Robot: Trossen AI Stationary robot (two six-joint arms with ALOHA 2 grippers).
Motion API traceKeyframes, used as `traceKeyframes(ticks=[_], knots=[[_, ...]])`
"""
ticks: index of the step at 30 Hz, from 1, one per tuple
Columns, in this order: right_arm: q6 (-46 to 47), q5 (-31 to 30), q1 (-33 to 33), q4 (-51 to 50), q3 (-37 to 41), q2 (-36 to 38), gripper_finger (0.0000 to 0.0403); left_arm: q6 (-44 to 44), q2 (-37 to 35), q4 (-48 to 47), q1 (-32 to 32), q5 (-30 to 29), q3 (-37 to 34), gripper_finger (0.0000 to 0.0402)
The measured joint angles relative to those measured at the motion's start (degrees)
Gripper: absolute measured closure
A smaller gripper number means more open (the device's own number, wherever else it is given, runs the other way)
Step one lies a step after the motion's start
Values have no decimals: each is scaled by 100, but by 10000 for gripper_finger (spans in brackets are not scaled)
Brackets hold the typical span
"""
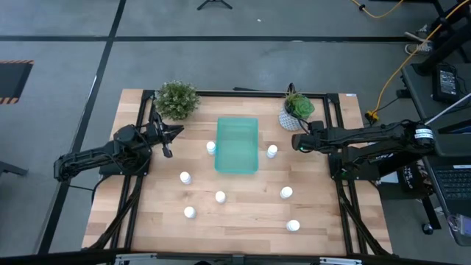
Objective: Pick and place pill bottles into a basket
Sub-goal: Put the white pill bottle into the green bin
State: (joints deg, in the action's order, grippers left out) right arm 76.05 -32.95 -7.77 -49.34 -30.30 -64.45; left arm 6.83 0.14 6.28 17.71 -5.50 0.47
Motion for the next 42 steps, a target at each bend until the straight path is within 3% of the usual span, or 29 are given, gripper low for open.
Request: traceKeyframes(ticks=[10, 21, 42], knots=[[-14, -20, 0, 0, -4, 0, 248, 0, 0, -2, -1, 0, 0, 368], [-675, 187, 4, 335, -44, 4, 248, -2, 0, -2, -1, 0, 0, 368], [-2794, 210, 705, 1276, -1395, 0, 248, -2, 0, -4, 0, -1, 1, 368]])
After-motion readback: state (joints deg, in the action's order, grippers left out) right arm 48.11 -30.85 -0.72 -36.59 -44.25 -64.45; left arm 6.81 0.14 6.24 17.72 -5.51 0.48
